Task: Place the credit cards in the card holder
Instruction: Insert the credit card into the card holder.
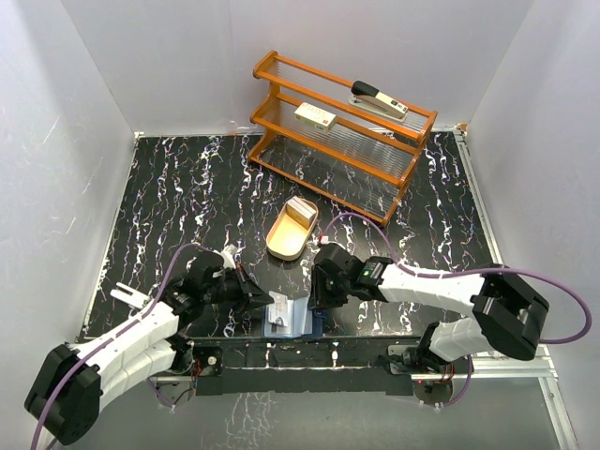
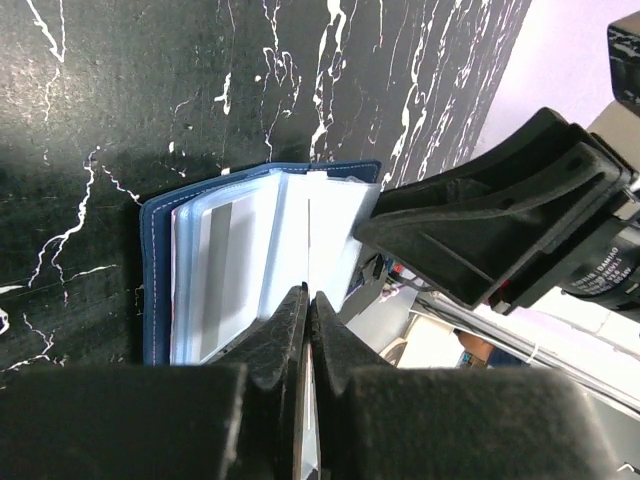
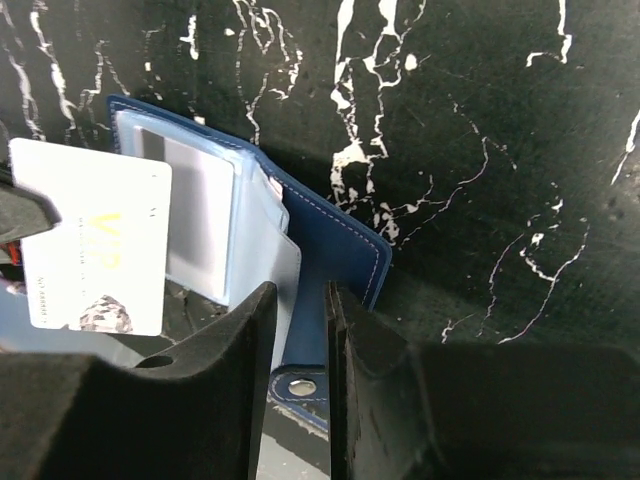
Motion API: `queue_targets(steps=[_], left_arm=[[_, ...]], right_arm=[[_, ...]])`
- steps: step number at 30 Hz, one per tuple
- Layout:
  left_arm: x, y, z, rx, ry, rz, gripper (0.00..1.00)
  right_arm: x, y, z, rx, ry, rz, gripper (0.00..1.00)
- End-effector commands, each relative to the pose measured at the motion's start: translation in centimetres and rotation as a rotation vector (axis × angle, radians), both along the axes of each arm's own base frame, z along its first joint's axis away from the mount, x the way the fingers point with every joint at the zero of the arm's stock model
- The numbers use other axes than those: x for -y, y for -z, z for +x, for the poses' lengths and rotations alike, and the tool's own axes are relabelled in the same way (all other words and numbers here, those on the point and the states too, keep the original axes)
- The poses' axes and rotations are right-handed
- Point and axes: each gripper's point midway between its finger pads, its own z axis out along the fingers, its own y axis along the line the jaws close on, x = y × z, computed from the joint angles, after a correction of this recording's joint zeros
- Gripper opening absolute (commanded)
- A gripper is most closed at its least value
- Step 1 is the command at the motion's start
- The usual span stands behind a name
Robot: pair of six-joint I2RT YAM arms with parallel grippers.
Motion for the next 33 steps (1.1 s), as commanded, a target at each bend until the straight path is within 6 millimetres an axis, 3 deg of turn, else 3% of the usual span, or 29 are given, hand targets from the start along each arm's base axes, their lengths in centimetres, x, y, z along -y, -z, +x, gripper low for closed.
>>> queue_targets(steps=[1,11,33], left_arm=[[0.8,-1.1,-0.2,0.041,0.060,-0.045,0.00],[1.2,0.9,-0.9,0.011,0.115,-0.046,0.00],[1.1,3.0,-1.4,0.107,0.204,-0.036,0.00]], right_arm=[[0.2,1.5,0.0,0.024,-0.035,-0.030,0.23],[1.0,3.5,-0.1,0.019,-0.031,-0.083,0.16],[1.2,4.3,-0.6,0.019,-0.034,-0.088,0.17]])
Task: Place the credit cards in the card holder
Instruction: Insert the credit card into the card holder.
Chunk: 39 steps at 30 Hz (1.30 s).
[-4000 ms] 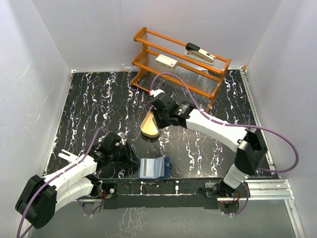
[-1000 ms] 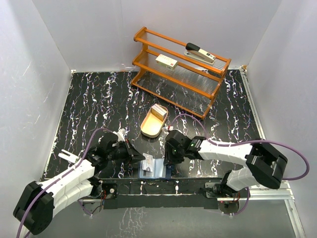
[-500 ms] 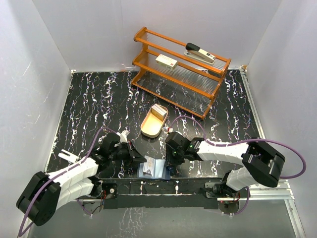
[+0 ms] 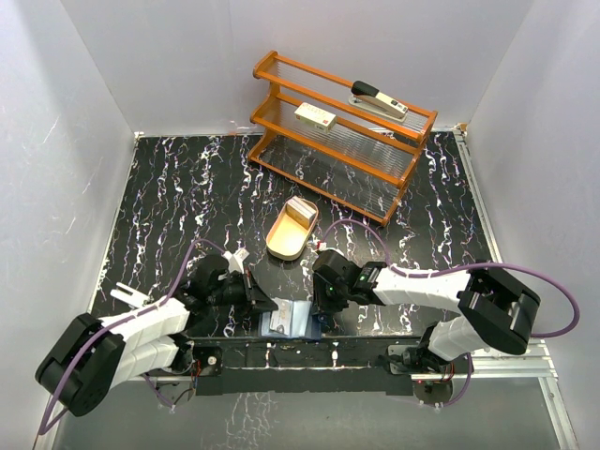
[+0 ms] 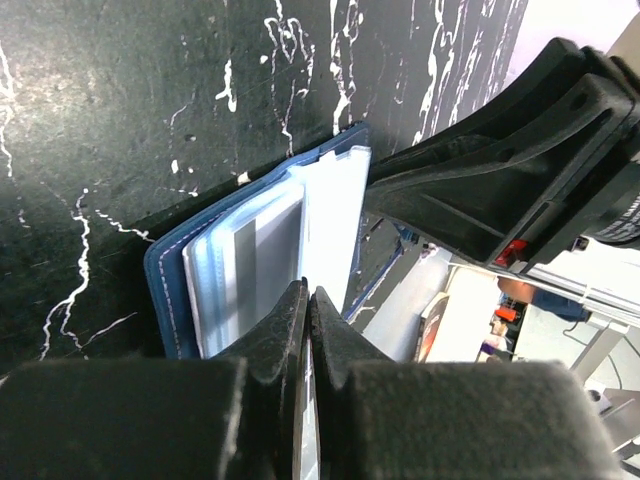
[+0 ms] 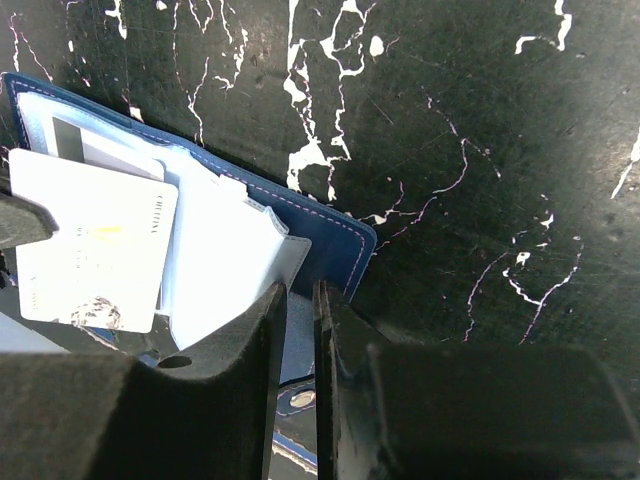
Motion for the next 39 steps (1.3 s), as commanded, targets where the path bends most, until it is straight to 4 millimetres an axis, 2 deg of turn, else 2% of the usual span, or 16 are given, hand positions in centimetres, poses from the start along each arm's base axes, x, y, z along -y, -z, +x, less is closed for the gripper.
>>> queue_targets(steps=[1,5,16,20,24,29,34,39], left_arm=[[-0.1,0.6,-0.5,0.042,0.038,-0.009,0.00],[-0.4,1.5,-0.7,0.035,0.045,0.026,0.00],[0.2,1.2,-0.3,0.066,0.069,-0.005,0.00],[-0.1,1.2,-0.2,0.059,0.050,0.013,0.00],[-0.4,1.1,0.0,0.069,0.022,0.016,0.00],[-0.4,0.9,-0.1,0.074,0.015,0.008,0.00],[-0.5,1.0,-0.2,0.072,0.018,0.008,0.00],[-0.2,0.6,-0.2,0.071,0.017,-0.021,0.00]], right_arm=[[0.5,1.2,0.0,0.021,0.004,-0.035,0.17],[0.5,1.2,0.0,0.020,0.002,-0.037,0.17],[1.2,1.4,0.1,0.021,0.013,-0.094,0.17],[0.9,-0.7,0.8,0.054,0.023,-0.124,0.21],[-0.8,-4.1,1.3,0.108,0.025,-0.111,0.25],[-2.9,-6.2,0.6,0.139,0.021,-0.079,0.25],[-4.4,-6.1,0.3,0.138,0.011,-0.059,0.24],[-4.4,-4.2,0.2,0.122,0.008,-0.098,0.21]])
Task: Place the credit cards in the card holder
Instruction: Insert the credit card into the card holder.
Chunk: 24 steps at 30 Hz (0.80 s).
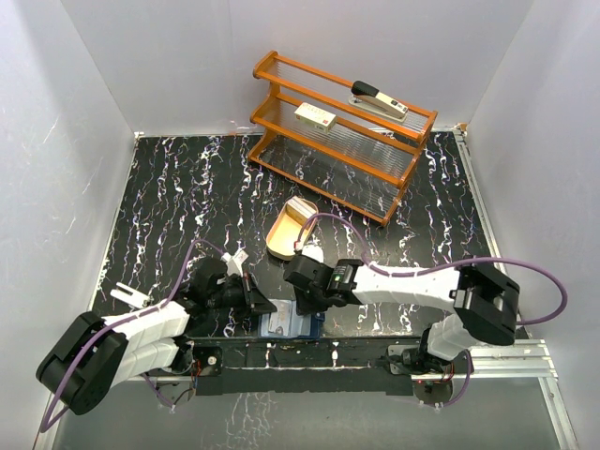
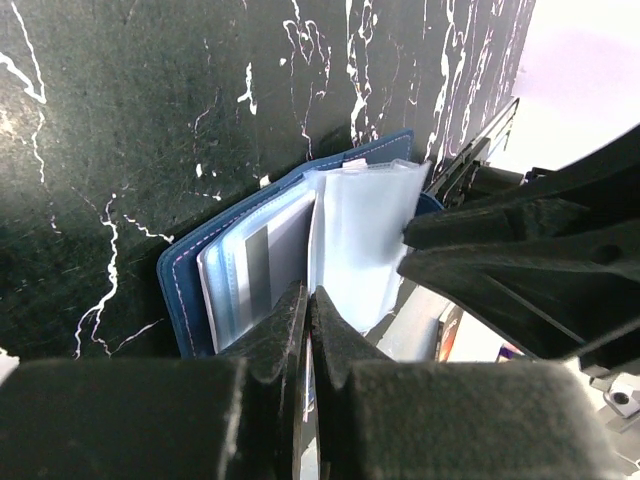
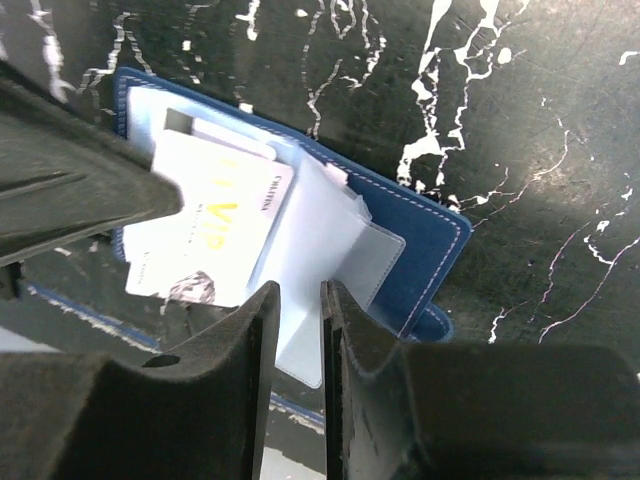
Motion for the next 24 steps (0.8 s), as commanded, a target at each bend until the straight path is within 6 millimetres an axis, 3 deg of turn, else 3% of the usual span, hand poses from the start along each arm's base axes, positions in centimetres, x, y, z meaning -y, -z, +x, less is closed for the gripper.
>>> queue_targets(steps=[1,9,17,24], left_arm=[[0.3,-0.6,-0.2,0.013,0.005,-0.040,0.00],[0.6,-1.3,-0.3,0.024,0.011,-0.081,0.00],[0.8,-2.1,0.1,0.047,0.010,-0.097,0.00],[0.6,-1.2,0.0,0.029,0.005,-0.082,0.00]], right_arm=[[-0.7,0.6,0.7,0.020,0.032,-0.008,0.20],[1.5,3.5,0.3,0.009,0.037,-0.099,0.17],[2.0,4.1,0.3,0.016,0.044,-0.099,0.16],[2.1,4.6,0.1,0.013,0.042,-0.096,0.14]])
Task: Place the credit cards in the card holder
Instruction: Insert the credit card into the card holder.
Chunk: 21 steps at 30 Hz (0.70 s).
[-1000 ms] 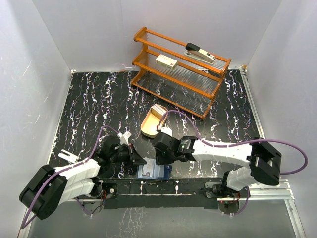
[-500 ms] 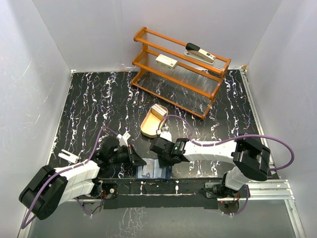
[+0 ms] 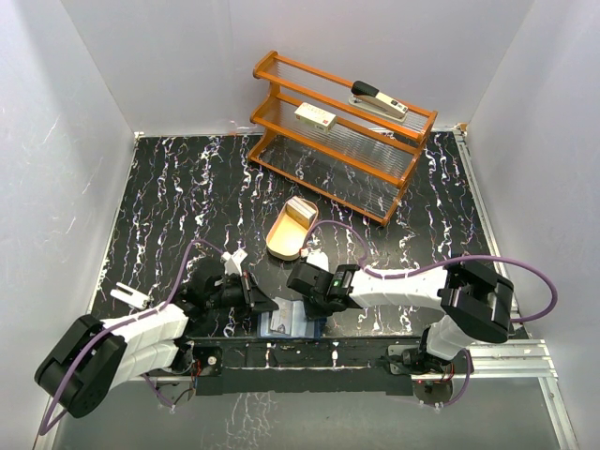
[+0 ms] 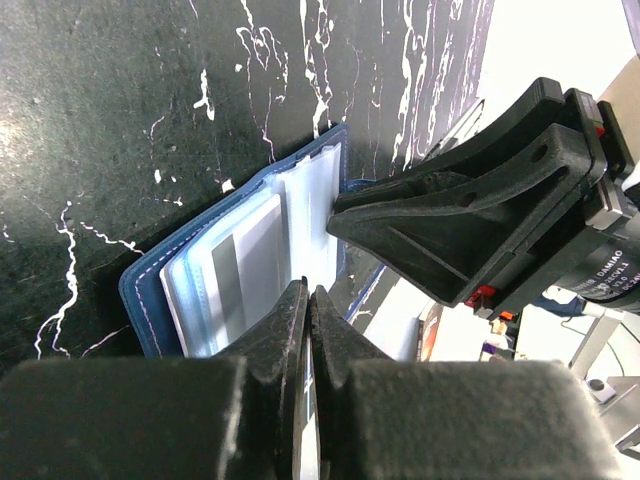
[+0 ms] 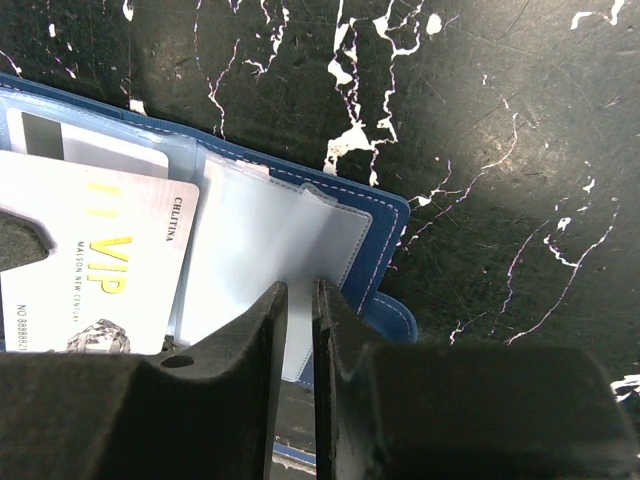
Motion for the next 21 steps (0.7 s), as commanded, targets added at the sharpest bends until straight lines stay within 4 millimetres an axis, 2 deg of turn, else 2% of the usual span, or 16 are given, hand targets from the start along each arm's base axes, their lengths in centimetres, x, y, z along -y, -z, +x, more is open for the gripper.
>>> queue_targets(steps=[1,21], left_arm=[[0.2,0.0,-0.1,0.013,0.013,-0.016,0.00],[-0.2,1.7,-0.1,-0.011,-0.013,0.019,0.00]], right_arm=[[0.1,0.5,0.4,0.033,0.014,0.010,0.14],[0.4,0.7,0.2,0.028,0.014,0.008,0.14]])
